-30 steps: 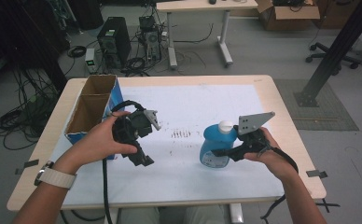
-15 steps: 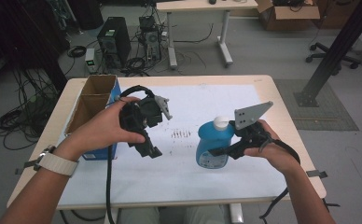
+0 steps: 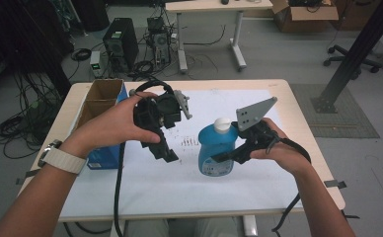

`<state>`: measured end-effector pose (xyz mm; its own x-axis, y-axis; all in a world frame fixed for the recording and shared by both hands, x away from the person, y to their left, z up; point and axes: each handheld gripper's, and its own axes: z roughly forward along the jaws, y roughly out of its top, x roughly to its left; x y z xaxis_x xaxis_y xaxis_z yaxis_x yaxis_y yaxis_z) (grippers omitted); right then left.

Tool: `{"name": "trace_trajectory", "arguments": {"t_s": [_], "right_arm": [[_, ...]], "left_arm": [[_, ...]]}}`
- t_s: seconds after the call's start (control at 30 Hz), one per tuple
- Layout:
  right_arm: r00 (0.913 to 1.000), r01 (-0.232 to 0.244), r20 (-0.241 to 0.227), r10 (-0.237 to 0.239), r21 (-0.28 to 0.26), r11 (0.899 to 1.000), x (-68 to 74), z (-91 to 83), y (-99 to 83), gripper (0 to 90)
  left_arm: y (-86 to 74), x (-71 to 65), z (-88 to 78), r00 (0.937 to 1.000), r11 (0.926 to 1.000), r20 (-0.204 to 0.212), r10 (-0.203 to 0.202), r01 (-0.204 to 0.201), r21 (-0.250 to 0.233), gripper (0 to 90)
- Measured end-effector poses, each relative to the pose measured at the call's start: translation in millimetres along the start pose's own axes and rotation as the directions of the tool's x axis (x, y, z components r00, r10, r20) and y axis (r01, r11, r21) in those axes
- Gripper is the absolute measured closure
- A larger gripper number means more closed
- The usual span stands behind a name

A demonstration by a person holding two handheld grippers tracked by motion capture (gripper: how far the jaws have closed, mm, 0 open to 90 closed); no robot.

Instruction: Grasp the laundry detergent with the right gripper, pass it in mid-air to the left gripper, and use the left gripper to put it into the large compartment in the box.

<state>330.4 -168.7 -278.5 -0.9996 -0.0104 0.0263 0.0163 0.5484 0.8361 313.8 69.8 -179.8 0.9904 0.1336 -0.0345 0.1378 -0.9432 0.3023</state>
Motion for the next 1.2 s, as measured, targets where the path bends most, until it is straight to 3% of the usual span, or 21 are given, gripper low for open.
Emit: {"name": "trace_trajectory", "arguments": {"t_s": [0.53, 1.2], "right_arm": [[0.999, 0.025, -0.037, -0.024, 0.024, 0.999, -3.2, 22.0, 15.3, 43.7], [0.998, 0.032, -0.056, -0.028, 0.062, 0.998, -6.4, 40.3, 23.1, 43.7]], "left_arm": [[18.6, 2.2, 0.1, 0.9994, 0.9994, 0.017, 0.03, -0.03, 0.015, 6.4], [30.2, 4.3, 3.0, 0.9995, 0.9995, 0.014, 0.029, -0.029, 0.013, 6.4]]}}
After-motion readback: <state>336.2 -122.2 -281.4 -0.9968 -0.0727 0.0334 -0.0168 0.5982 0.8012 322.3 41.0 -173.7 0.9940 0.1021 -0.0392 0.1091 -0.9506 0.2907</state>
